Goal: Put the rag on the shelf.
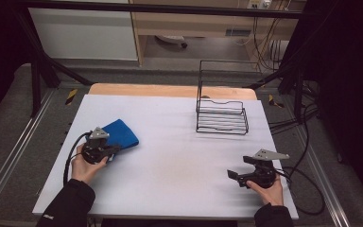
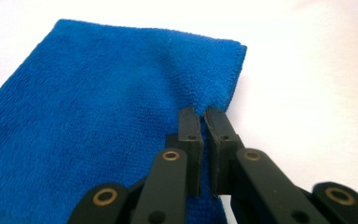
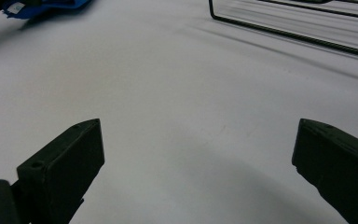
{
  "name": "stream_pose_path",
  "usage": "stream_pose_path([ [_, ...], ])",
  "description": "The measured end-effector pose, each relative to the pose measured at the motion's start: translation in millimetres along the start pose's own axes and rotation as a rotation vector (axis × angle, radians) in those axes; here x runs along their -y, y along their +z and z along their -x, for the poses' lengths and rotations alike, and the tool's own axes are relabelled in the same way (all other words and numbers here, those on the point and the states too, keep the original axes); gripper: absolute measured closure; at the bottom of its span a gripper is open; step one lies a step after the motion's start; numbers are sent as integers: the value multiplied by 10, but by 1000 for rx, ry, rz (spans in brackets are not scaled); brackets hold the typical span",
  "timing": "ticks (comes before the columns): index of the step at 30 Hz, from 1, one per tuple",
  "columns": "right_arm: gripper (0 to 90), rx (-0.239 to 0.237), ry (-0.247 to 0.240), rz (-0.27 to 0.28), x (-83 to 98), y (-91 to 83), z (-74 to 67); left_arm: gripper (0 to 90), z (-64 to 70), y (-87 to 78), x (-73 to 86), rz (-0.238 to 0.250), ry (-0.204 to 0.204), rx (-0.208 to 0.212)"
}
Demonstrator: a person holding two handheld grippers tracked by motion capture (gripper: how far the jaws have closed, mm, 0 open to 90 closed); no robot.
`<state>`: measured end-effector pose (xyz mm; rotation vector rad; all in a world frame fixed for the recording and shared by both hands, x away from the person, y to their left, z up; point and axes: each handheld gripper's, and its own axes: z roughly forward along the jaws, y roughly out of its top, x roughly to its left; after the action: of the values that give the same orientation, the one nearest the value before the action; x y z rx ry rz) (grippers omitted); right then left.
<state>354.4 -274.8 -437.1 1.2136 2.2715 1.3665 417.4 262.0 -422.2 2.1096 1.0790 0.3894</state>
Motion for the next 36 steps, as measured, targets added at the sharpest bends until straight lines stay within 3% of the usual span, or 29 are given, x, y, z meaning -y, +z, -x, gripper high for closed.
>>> stream_pose_path([
  [19, 29, 0, -3, -9, 3, 5, -3, 855, 674, 47, -55, 18, 54, 164],
  [36, 30, 0, -2, -14, 8, 16, -11, 854, 1197, 111, -86, 20, 121, 256],
])
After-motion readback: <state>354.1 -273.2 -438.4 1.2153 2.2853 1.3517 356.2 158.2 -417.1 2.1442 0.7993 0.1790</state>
